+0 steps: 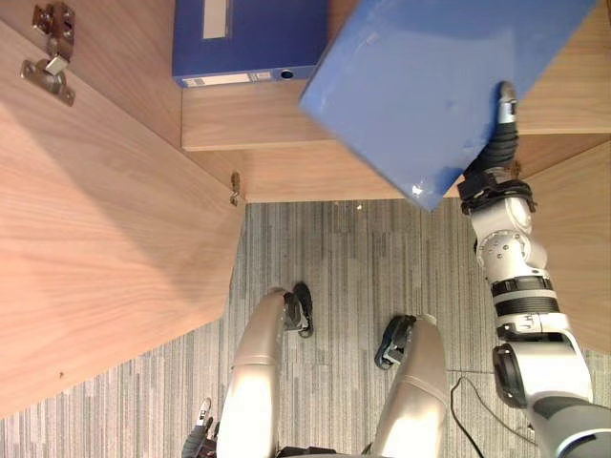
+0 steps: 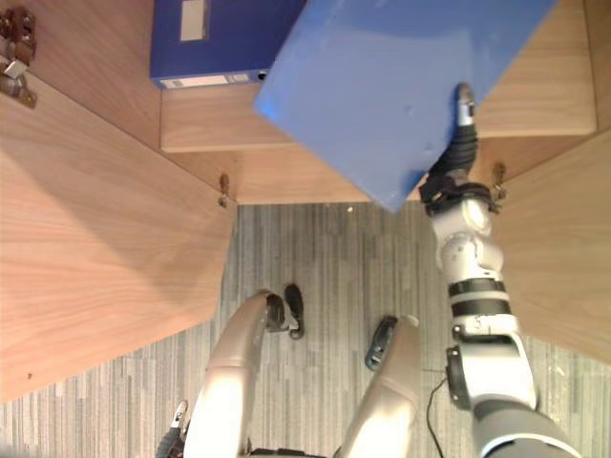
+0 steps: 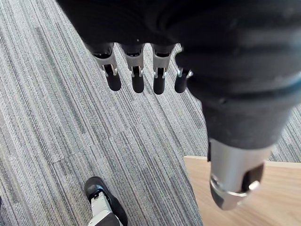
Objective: Walk over to the cabinet, pick up the folder, carry it to the office cabinet, place the folder inside the office cabinet, then close the office cabinet door
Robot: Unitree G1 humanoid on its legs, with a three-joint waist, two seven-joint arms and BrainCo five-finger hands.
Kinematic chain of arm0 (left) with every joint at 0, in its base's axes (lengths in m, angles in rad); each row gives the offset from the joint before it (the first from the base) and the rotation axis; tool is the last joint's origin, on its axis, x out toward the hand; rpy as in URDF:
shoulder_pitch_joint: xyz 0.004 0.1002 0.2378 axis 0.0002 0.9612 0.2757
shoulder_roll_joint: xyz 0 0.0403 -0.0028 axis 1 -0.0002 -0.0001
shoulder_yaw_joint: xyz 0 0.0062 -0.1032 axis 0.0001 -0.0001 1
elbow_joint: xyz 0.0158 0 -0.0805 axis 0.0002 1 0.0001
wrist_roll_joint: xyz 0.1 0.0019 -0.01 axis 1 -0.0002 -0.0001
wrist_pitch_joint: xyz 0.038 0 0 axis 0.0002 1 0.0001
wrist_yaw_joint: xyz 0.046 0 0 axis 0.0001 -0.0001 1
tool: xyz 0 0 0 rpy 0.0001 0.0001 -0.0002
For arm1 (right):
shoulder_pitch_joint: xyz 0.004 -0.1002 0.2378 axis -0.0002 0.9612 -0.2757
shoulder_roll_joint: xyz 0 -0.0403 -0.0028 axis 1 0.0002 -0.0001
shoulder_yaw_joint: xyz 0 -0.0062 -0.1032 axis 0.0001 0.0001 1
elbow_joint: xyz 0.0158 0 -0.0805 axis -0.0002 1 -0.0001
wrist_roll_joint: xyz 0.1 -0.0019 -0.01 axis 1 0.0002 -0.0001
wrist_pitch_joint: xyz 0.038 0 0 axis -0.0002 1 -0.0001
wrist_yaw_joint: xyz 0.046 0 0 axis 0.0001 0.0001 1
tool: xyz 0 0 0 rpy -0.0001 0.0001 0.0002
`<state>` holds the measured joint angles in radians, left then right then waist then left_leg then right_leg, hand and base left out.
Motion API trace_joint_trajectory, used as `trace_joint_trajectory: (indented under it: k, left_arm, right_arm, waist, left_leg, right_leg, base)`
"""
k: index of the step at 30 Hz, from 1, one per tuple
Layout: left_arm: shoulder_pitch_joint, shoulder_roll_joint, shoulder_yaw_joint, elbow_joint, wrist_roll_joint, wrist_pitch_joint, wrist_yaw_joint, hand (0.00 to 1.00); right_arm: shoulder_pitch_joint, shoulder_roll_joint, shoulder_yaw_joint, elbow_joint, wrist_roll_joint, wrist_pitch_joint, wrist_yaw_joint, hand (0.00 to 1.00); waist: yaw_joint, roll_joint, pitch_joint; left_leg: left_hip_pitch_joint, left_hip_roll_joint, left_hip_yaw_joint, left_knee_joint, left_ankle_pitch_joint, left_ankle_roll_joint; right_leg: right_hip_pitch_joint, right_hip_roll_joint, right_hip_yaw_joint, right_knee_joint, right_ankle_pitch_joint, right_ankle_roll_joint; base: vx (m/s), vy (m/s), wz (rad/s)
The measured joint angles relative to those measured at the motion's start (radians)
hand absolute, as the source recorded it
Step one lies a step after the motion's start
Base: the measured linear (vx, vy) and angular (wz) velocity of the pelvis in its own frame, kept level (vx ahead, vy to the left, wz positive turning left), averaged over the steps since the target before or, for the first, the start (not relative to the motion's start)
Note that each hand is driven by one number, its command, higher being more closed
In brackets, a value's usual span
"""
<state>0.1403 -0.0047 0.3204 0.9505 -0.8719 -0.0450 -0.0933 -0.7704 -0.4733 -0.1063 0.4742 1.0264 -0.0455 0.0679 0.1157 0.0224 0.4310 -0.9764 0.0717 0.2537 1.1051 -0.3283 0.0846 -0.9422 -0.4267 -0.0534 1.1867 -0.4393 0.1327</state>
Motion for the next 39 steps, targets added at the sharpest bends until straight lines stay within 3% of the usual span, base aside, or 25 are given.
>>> trace_joint_trajectory:
  k: [2,4,9,14,16,19,25,27,35,36,39]
  left_arm:
    - [-0.004,-0.003,-0.002,-0.015,0.0,0.0,0.006,0.0]
    - [-0.005,-0.011,-0.003,-0.021,0.001,0.0,0.014,0.0]
    - [-0.013,-0.012,-0.017,-0.022,0.003,0.0,0.049,0.0]
    - [-0.007,-0.018,-0.049,-0.062,0.002,-0.001,0.088,0.0]
    - [-0.004,-0.017,-0.065,-0.096,-0.002,-0.001,0.1,0.0]
    - [-0.003,-0.02,-0.079,-0.141,-0.002,-0.004,0.107,0.0]
    - [-0.003,-0.023,-0.089,-0.147,-0.006,-0.007,0.129,0.0]
    - [-0.003,-0.033,-0.095,-0.159,-0.007,-0.012,0.145,0.0]
    - [-0.007,-0.035,-0.121,-0.167,-0.02,-0.026,0.166,0.0]
    - [-0.008,-0.035,-0.122,-0.166,-0.02,-0.028,0.166,0.0]
    - [-0.008,-0.032,-0.128,-0.167,-0.024,-0.029,0.169,0.0]
  right_arm:
    - [-0.009,0.019,-0.048,0.001,0.073,-0.027,-0.024,1.0]
    - [-0.036,0.038,-0.098,0.008,0.139,-0.056,-0.055,1.0]
    - [-0.206,0.113,-0.28,0.082,0.32,-0.182,-0.186,1.0]
    - [-0.354,0.123,-0.369,0.162,0.4,-0.198,-0.308,1.0]
    - [-0.413,0.109,-0.376,0.199,0.397,-0.192,-0.343,1.0]
    - [-0.471,0.073,-0.366,0.264,0.317,-0.129,-0.386,1.0]
    - [-0.552,0.007,-0.323,0.356,0.251,-0.06,-0.435,1.0]
    - [-0.561,-0.018,-0.321,0.387,0.208,-0.035,-0.465,1.0]
    - [-0.575,-0.106,-0.284,0.391,0.128,-0.013,-0.502,1.0]
    - [-0.575,-0.113,-0.284,0.391,0.126,-0.014,-0.503,0.0]
    - [-0.577,-0.115,-0.284,0.384,0.127,-0.019,-0.504,0.0]
  waist:
    - [0.003,0.001,-0.001]
    - [0.004,0.017,-0.016]
    - [0.033,0.023,-0.041]
    - [0.059,0.04,-0.061]
    - [0.072,0.052,-0.068]
    - [0.091,0.058,-0.072]
    - [0.099,0.069,-0.075]
    - [0.104,0.086,-0.066]
    - [0.098,0.112,-0.042]
    - [0.097,0.112,-0.039]
    - [0.092,0.113,-0.032]
  left_leg:
    - [-0.003,-0.012,-0.005,0.005,0.0,0.0]
    - [-0.022,-0.018,-0.023,0.019,0.0,0.0]
    - [-0.06,-0.037,-0.04,0.038,0.0,-0.008]
    - [-0.118,-0.052,-0.05,0.064,0.011,-0.001]
    - [-0.141,-0.055,-0.052,0.078,0.011,-0.001]
    - [-0.169,-0.069,-0.063,0.095,0.014,-0.004]
    - [-0.241,-0.082,-0.086,0.107,0.034,-0.019]
    - [-0.248,-0.081,-0.09,0.111,0.041,-0.013]
    - [-0.3,-0.078,-0.102,0.126,0.052,-0.017]
    - [-0.302,-0.077,-0.102,0.126,0.052,-0.018]
    - [-0.302,-0.071,-0.102,0.126,0.052,-0.019]
  right_leg:
    - [0.001,-0.017,-0.003,0.012,-0.008,0.0]
    - [0.002,-0.025,-0.02,0.021,-0.014,0.0]
    - [-0.02,-0.049,-0.032,0.056,-0.033,-0.007]
    - [-0.071,-0.064,-0.033,0.093,-0.046,-0.012]
    - [-0.091,-0.071,-0.03,0.113,-0.054,-0.012]
    - [-0.115,-0.091,-0.028,0.151,-0.074,-0.017]
    - [-0.173,-0.1,-0.042,0.188,-0.084,-0.026]
    - [-0.179,-0.101,-0.044,0.196,-0.085,-0.026]
    - [-0.225,-0.1,-0.05,0.218,-0.09,-0.035]
    - [-0.229,-0.098,-0.05,0.218,-0.09,-0.035]
    - [-0.229,-0.096,-0.05,0.218,-0.09,-0.036]
  base:
    - [0.03,-0.014,0.21]
    - [0.02,-0.01,0.25]
    - [0.01,-0.02,0.19]
    - [0.03,-0.028,0.15]
    - [0.04,-0.037,0.14]
    - [0.02,-0.06,0.22]
    - [0.01,-0.071,0.17]
    - [0.05,-0.089,0.04]
    - [0.05,-0.07,0.03]
    - [0.07,-0.069,-0.01]
    - [0.06,-0.07,-0.05]
